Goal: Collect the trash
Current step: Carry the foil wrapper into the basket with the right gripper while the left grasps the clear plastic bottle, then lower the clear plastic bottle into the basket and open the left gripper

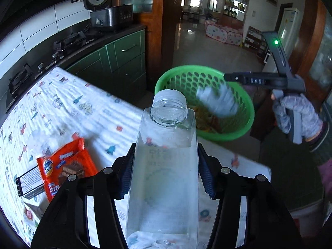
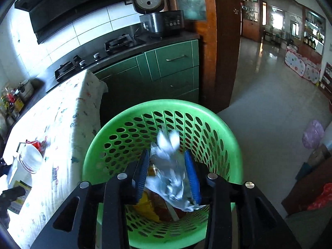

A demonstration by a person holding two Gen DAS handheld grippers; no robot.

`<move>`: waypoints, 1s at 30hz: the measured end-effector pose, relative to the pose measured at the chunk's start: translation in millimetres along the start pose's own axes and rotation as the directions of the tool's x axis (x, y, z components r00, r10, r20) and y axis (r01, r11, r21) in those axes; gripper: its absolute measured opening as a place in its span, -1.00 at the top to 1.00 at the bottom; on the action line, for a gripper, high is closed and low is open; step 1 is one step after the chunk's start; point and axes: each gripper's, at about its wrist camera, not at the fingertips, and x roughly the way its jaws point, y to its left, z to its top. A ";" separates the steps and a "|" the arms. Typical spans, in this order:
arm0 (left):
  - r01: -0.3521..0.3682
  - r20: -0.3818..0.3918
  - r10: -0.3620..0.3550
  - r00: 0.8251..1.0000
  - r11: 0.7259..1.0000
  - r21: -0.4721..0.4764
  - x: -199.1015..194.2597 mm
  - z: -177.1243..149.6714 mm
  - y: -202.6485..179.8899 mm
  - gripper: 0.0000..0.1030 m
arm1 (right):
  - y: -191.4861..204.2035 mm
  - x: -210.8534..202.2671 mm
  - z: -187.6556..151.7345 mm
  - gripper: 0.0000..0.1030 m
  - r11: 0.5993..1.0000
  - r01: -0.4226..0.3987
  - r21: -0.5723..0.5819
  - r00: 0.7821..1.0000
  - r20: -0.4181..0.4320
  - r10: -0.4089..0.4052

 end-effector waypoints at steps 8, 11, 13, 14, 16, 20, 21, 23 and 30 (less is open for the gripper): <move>0.029 0.009 -0.029 1.000 0.999 -0.018 26.9 35.3 -18.8 -0.05 | -11.4 -17.7 -4.7 -0.09 1.000 0.003 -0.001 0.998 0.062 -0.003; 0.035 0.005 -0.035 0.999 0.999 -0.026 39.6 48.2 -25.8 -0.05 | -14.5 -31.7 -6.7 -0.21 1.000 -0.003 0.002 0.996 0.088 0.003; 0.041 0.000 -0.041 0.999 0.999 -0.034 48.8 56.1 -32.0 -0.05 | -17.6 -40.2 -8.3 -0.31 1.000 -0.002 0.004 0.995 0.104 0.002; 0.043 -0.004 -0.043 0.999 0.998 -0.038 53.8 60.1 -34.8 -0.05 | -19.8 -44.9 -9.3 -0.33 1.000 -0.005 0.005 0.994 0.113 0.004; 0.044 -0.016 -0.045 0.999 0.998 -0.048 65.1 67.5 -41.9 -0.05 | -23.2 -51.2 -10.2 -0.44 1.000 -0.007 0.009 0.992 0.125 0.006; 0.035 -0.044 -0.037 0.998 0.998 -0.056 88.5 79.1 -53.7 -0.06 | -29.6 -60.6 -16.2 -0.54 1.000 -0.009 0.015 0.990 0.138 0.006; 0.033 -0.050 -0.037 0.998 0.997 -0.065 94.2 80.9 -54.7 -0.06 | -30.9 -62.1 -18.1 -0.59 1.000 -0.004 0.012 0.990 0.141 0.002; 0.036 -0.058 -0.042 0.997 0.995 -0.092 102.8 83.8 -55.1 -0.06 | -31.9 -63.7 -22.1 -0.67 1.000 0.008 0.002 0.990 0.143 -0.008; 0.018 -0.081 -0.031 0.996 0.987 -0.159 126.6 86.5 -53.8 -0.06 | -34.6 -63.5 -32.6 -0.81 1.000 0.023 0.004 0.990 0.137 -0.024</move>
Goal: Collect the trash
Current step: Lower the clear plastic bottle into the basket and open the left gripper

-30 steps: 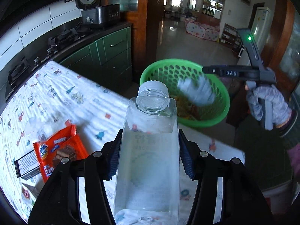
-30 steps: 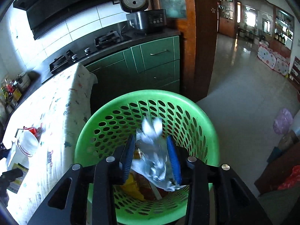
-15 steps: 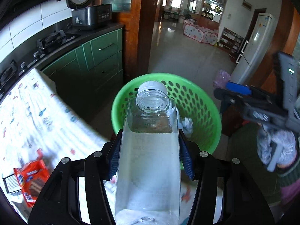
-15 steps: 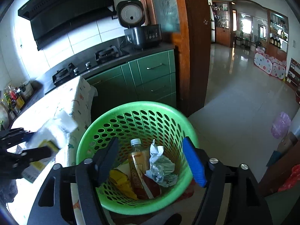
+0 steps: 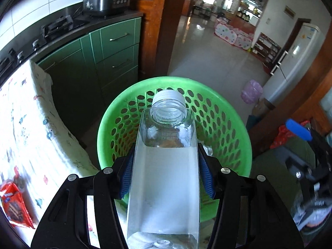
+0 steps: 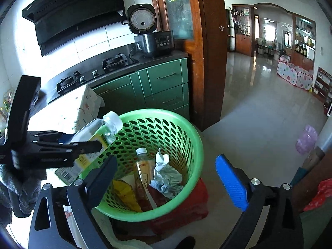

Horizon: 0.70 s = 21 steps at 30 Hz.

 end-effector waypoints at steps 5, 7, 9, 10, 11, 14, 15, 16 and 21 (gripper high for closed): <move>-0.010 -0.011 0.010 1.000 0.999 -0.034 7.3 -0.6 4.3 -0.14 | 2.1 -1.3 -3.7 -0.81 1.000 -0.023 0.008 1.000 -0.001 0.023; -0.014 0.002 0.014 1.000 0.999 -0.040 3.3 -2.5 6.0 -0.28 | 4.5 -2.7 -3.7 -0.81 1.000 -0.030 -0.002 1.000 -0.004 0.030; -0.015 0.017 0.016 1.000 0.999 -0.039 -3.4 -5.0 6.7 -0.30 | 9.0 -4.4 -3.3 -0.81 1.000 -0.026 -0.018 1.000 -0.004 0.026; -0.021 0.020 0.021 1.000 0.999 -0.039 -6.3 -6.6 8.2 -0.31 | 11.4 -5.6 -2.9 -0.81 0.999 -0.024 -0.025 1.000 -0.003 0.024; -0.022 0.025 0.023 0.999 0.999 -0.037 -10.4 -8.3 8.9 -0.31 | 13.2 -7.3 -2.8 -0.81 0.999 -0.023 -0.029 1.000 -0.002 0.022; -0.044 0.058 0.046 0.997 0.999 -0.027 -29.2 -14.8 11.8 -0.31 | 20.8 -12.2 -2.4 -0.81 0.999 -0.030 -0.039 1.000 0.002 0.030; -0.049 0.069 0.050 0.996 0.999 -0.024 -36.3 -17.2 13.2 -0.31 | 24.5 -14.4 -1.8 -0.81 0.999 -0.029 -0.046 1.000 0.007 0.029; -0.057 0.077 0.059 0.995 0.998 -0.024 -44.8 -21.1 15.6 -0.31 | 28.2 -16.5 -1.5 -0.81 0.998 -0.032 -0.052 0.999 0.009 0.032; -0.095 0.111 0.098 0.989 0.995 -0.037 -83.3 -41.7 35.8 -0.31 | 48.7 -25.7 -1.8 -0.81 0.995 -0.064 -0.075 0.998 0.011 0.065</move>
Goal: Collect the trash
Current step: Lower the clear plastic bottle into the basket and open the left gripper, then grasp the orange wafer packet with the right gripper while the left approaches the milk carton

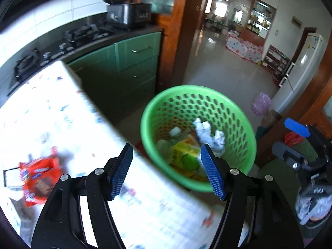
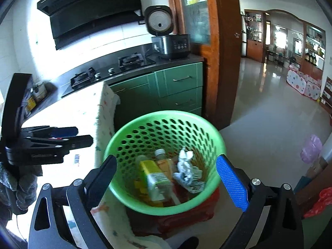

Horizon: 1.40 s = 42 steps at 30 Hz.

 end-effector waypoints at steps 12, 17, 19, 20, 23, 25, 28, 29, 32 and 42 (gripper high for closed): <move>-0.141 0.041 0.143 0.989 0.988 -0.062 -77.1 -54.8 84.4 -0.31 | 75.0 -3.6 6.6 -0.82 0.988 -0.143 -0.064 0.990 -0.002 0.143; -0.220 0.032 0.223 0.974 0.972 -0.081 -101.3 -77.7 130.9 -0.31 | 108.2 6.4 10.9 -0.82 0.974 -0.212 -0.083 0.977 -0.034 0.209; -0.245 0.020 0.247 0.969 0.966 -0.082 -107.3 -84.7 147.8 -0.33 | 125.2 9.8 12.6 -0.82 0.966 -0.238 -0.101 0.971 -0.049 0.234; -0.260 0.013 0.262 0.965 0.962 -0.087 -110.5 -89.0 158.0 -0.41 | 130.9 11.3 13.4 -0.82 0.963 -0.244 -0.111 0.969 -0.053 0.239; -0.287 -0.011 0.287 0.958 0.953 -0.095 -117.3 -98.8 183.8 -0.52 | 155.4 17.1 15.3 -0.82 0.951 -0.270 -0.152 0.962 -0.072 0.262; -0.295 -0.027 0.293 0.956 0.952 -0.088 -121.2 -106.4 198.8 -0.56 | 167.7 20.6 15.1 -0.82 0.944 -0.284 -0.171 0.958 -0.083 0.273; -0.316 -0.037 0.314 0.949 0.947 -0.064 -126.6 -115.7 214.5 -0.60 | 188.1 28.9 16.5 -0.82 0.931 -0.309 -0.196 0.950 -0.107 0.293; -0.316 -0.041 0.315 0.948 0.947 -0.053 -127.1 -117.8 218.1 -0.65 | 196.6 32.8 16.8 -0.83 0.924 -0.323 -0.205 0.945 -0.120 0.304; -0.324 -0.060 0.323 0.945 0.946 -0.014 -125.4 -123.9 228.3 -0.67 | 217.4 42.2 16.8 -0.83 0.909 -0.340 -0.243 0.939 -0.146 0.312; -0.298 -0.138 0.303 0.943 0.953 0.057 -103.5 -133.2 252.9 -0.73 | 271.5 81.6 17.9 -0.83 0.834 -0.424 -0.353 0.902 -0.249 0.353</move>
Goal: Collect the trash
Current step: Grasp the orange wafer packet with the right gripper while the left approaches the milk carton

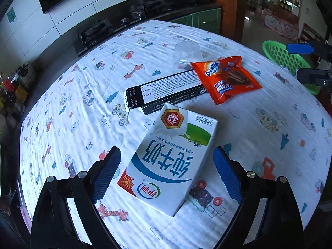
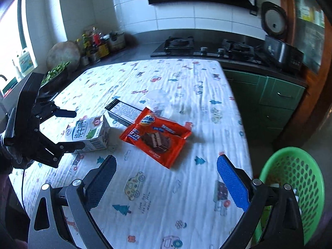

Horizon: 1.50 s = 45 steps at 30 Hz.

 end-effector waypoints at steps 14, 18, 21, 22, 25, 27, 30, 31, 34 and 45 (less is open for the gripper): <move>0.106 -0.045 -0.106 0.993 0.994 -0.004 23.3 -2.2 7.0 -0.66 | 20.4 68.6 34.6 -0.85 0.951 -0.136 -0.277 0.982 -0.163 0.093; 0.124 -0.037 -0.124 0.992 0.992 -0.011 23.7 -1.2 9.9 -0.60 | 24.2 82.9 43.3 -0.85 0.926 -0.180 -0.332 0.974 -0.189 0.122; 0.126 -0.032 -0.126 0.992 0.992 0.001 22.9 -1.3 9.6 -0.56 | 24.8 95.2 48.9 -0.85 0.911 -0.203 -0.358 0.968 -0.216 0.131; 0.129 -0.032 -0.129 0.991 0.992 0.000 22.7 -1.5 9.8 -0.56 | 25.2 99.5 49.4 -0.85 0.906 -0.218 -0.362 0.964 -0.228 0.140; 0.136 -0.031 -0.136 0.990 0.991 0.000 22.4 -1.8 10.6 -0.55 | 25.5 113.6 49.2 -0.85 0.892 -0.259 -0.370 0.948 -0.273 0.162; 0.143 -0.030 -0.143 0.989 0.990 -0.004 22.8 -2.0 11.6 -0.55 | 25.4 121.3 48.0 -0.85 0.888 -0.266 -0.374 0.944 -0.287 0.162; 0.150 -0.035 -0.150 0.988 0.989 -0.008 23.4 -1.0 12.5 -0.54 | 25.6 130.0 45.0 -0.85 0.880 -0.277 -0.387 0.939 -0.305 0.161; 0.151 -0.036 -0.151 0.988 0.989 -0.007 23.7 -0.9 12.4 -0.54 | 26.4 132.4 43.3 -0.85 0.875 -0.280 -0.394 0.937 -0.312 0.159; 0.153 -0.043 -0.153 0.987 0.988 -0.007 24.7 0.4 11.5 -0.54 | 29.3 136.8 38.2 -0.85 0.865 -0.279 -0.417 0.934 -0.329 0.142; 0.170 -0.057 -0.171 0.984 0.985 -0.024 34.5 7.3 13.1 -0.54 | 30.9 131.7 31.6 -0.36 0.888 -0.259 -0.380 0.933 -0.336 0.128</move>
